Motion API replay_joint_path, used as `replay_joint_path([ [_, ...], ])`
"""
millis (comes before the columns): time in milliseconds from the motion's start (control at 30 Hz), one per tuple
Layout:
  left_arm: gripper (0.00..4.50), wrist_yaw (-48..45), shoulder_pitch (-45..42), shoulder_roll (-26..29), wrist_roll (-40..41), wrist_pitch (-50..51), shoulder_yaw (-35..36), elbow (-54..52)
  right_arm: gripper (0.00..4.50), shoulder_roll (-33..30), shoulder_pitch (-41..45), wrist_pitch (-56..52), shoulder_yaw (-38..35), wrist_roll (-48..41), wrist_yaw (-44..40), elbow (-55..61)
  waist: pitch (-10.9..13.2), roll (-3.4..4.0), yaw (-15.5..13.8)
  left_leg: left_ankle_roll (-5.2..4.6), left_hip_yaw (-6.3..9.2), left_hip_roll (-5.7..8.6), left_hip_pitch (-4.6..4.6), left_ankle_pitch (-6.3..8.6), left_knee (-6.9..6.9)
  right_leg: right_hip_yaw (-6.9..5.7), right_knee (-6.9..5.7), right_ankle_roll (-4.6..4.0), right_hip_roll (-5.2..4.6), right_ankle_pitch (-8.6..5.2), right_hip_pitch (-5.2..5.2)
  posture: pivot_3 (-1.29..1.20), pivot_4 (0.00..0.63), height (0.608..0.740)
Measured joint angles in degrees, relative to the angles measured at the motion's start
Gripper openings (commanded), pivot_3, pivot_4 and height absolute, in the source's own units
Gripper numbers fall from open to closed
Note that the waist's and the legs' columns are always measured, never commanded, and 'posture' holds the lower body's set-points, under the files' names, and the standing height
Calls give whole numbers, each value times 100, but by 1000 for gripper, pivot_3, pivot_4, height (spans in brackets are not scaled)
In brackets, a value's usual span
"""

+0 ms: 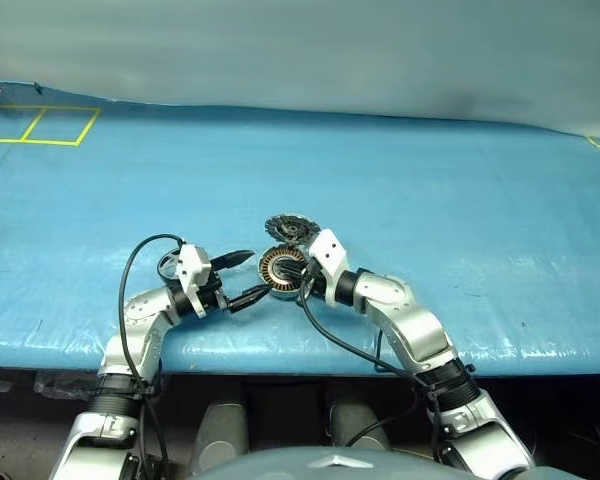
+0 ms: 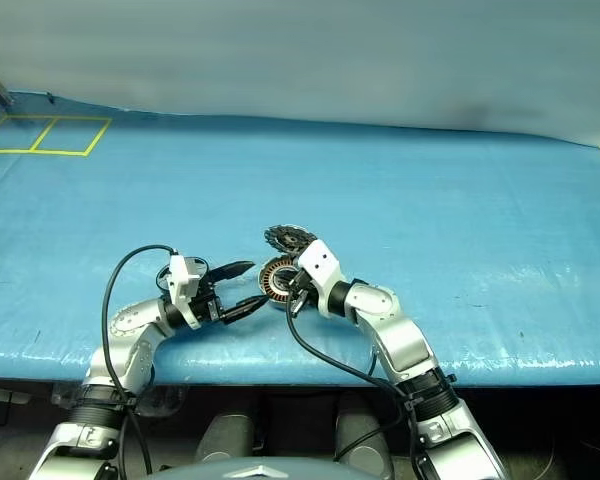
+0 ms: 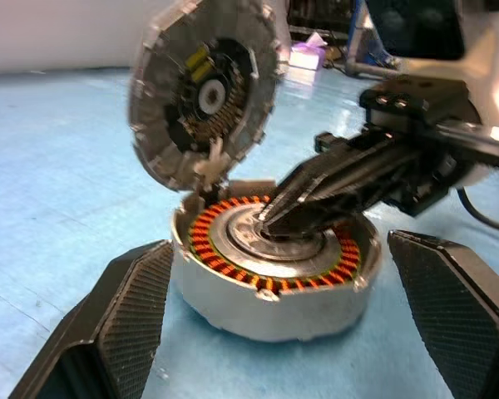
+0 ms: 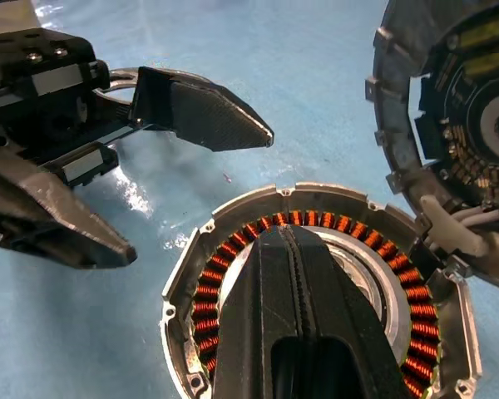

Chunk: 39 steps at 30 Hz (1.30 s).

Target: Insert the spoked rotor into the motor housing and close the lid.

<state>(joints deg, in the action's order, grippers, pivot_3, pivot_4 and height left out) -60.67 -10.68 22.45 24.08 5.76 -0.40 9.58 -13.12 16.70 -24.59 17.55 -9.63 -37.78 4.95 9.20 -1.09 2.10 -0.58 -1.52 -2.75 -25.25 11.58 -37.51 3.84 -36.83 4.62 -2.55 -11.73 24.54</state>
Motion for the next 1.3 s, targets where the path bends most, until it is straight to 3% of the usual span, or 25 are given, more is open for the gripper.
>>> replay_joint_path([
  [167,4500,42,-67,426,123,328,77,-515,9,-94,-34,32,-11,-70,-112,32,1,-1,2,0,0,-1,3,0,1,0,0,-1,1,0,0,0,150,740],
  [433,4500,313,-161,970,-220,443,204,-517,9,-236,-155,128,-10,-97,-277,40,3,-3,-3,1,-1,-1,2,0,3,0,3,-3,0,0,1,0,150,740],
  [900,4500,341,-962,2338,-609,1778,173,-327,9,-248,-237,307,62,-7,-303,66,5,-5,-2,4,-6,-3,3,-1,16,-1,2,-5,2,-5,7,0,150,740],
  [1100,4500,-711,-2116,3163,-1533,1272,-734,320,9,-179,-222,409,68,29,-265,-11,12,-17,-19,11,-4,-1,2,-6,21,-3,2,-8,4,-6,8,0,150,740],
  [1300,4500,-1641,-3464,3345,-2807,554,-1856,1114,9,-148,-117,474,80,30,-288,-62,14,-21,-22,11,-4,0,-6,-6,23,-1,0,-10,7,-8,15,0,150,740],
])
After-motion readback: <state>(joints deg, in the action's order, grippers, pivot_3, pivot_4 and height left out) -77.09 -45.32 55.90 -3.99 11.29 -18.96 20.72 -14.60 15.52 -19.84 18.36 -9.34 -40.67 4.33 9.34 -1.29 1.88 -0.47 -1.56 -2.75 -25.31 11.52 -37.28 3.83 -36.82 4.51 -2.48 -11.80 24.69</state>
